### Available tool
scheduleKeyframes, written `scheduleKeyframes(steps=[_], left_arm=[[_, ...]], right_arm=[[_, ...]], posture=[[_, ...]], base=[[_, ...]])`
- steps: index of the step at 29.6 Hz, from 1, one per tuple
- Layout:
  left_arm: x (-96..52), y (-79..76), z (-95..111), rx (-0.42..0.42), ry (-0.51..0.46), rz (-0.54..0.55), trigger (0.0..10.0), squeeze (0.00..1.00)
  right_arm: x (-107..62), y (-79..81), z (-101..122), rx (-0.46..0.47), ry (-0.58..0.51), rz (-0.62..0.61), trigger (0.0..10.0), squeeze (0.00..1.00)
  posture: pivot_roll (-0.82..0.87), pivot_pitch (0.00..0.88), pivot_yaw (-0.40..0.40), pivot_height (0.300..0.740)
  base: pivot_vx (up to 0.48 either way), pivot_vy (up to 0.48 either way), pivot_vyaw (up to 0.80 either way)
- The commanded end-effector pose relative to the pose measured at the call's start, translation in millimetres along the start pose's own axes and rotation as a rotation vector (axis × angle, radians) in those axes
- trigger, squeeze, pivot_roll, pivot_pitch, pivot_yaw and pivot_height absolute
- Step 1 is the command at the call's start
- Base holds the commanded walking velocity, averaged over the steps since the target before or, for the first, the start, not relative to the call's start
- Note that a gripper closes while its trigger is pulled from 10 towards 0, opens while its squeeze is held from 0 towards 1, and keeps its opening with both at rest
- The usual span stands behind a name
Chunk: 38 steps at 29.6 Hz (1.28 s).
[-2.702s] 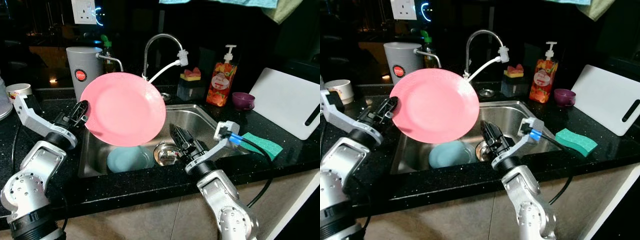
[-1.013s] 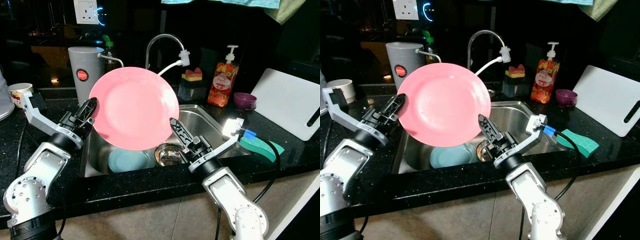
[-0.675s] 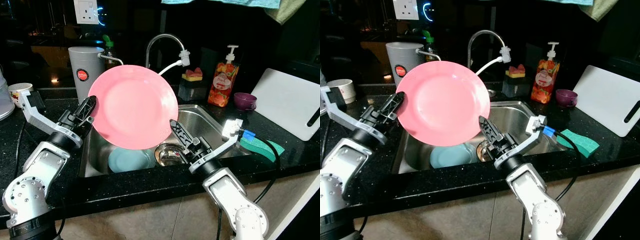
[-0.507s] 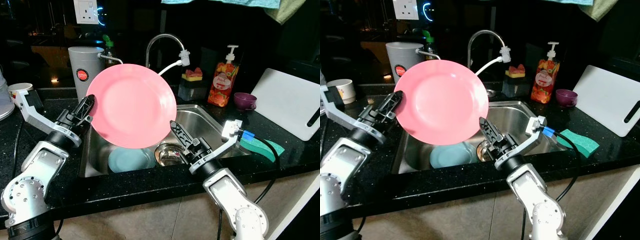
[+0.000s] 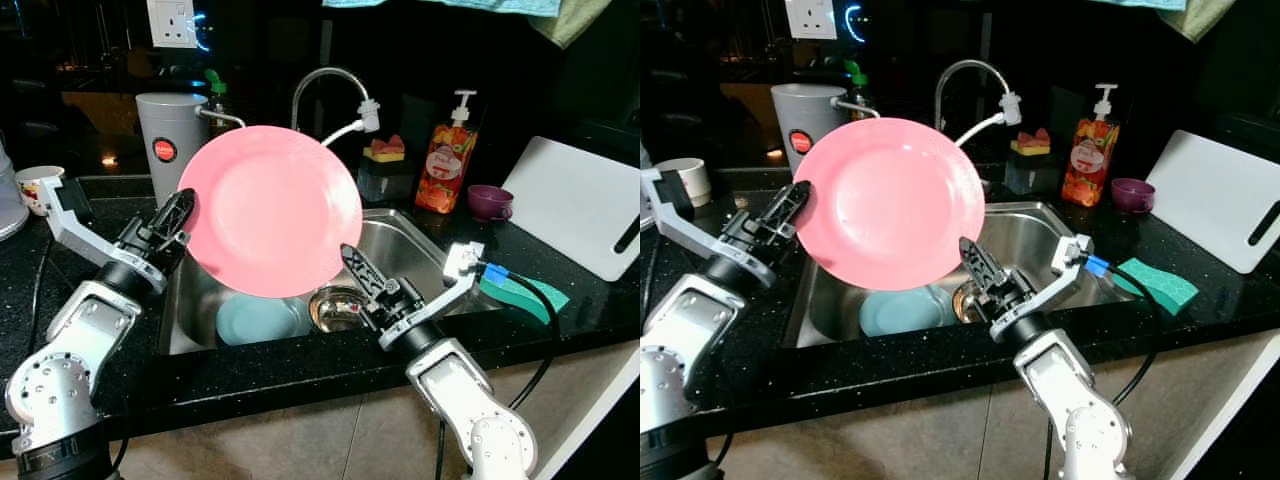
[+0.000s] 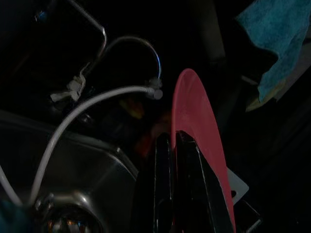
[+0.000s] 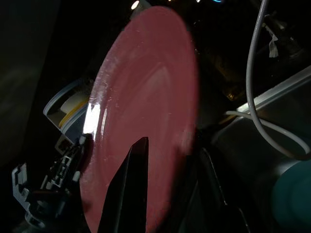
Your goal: Kitchen organization
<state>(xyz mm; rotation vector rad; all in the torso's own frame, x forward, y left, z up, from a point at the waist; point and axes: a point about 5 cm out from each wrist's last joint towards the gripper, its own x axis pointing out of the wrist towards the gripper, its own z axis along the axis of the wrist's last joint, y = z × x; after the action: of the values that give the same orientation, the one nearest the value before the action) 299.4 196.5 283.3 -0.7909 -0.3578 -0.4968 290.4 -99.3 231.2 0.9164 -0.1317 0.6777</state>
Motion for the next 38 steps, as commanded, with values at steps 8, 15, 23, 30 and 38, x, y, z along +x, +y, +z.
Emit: scheduleKeyframes(steps=[8, 15, 23, 30, 38], left_arm=[[-1.9, -1.2, -32.2, 0.054, 0.129, 0.029, 10.0, 0.00], [-0.4, 1.1, -22.8, 0.061, 0.070, 0.061, 10.0, 0.00], [-0.6, 2.3, -21.3, 0.098, 0.058, 0.090, 10.0, 1.00], [-16.4, 48.2, 7.1, 0.164, -0.107, 0.467, 10.0, 0.00], [-32.7, 70.0, 32.0, 0.288, -0.150, 0.632, 10.0, 0.00]], right_arm=[[2.0, 2.6, -3.1, 0.016, 0.002, 0.015, 0.0, 0.00], [0.7, 4.0, -1.0, 0.020, -0.014, 0.028, 0.0, 0.00], [2.7, 1.7, -2.9, 0.022, -0.008, 0.010, 0.0, 0.00], [24.2, -29.2, 4.2, -0.009, -0.063, -0.208, 10.0, 0.00], [53.0, -65.2, 7.0, -0.110, -0.033, -0.416, 10.0, 0.00]], posture=[[0.11, 0.019, -0.070, 0.740], [0.12, 0.024, -0.077, 0.740], [0.12, 0.027, -0.083, 0.740], [0.13, 0.033, -0.091, 0.740], [0.16, 0.036, -0.099, 0.740]], base=[[0.000, 0.000, 0.00], [0.000, 0.000, 0.00], [0.000, 0.000, 0.00], [0.000, 0.000, 0.00], [0.000, 0.000, 0.00]])
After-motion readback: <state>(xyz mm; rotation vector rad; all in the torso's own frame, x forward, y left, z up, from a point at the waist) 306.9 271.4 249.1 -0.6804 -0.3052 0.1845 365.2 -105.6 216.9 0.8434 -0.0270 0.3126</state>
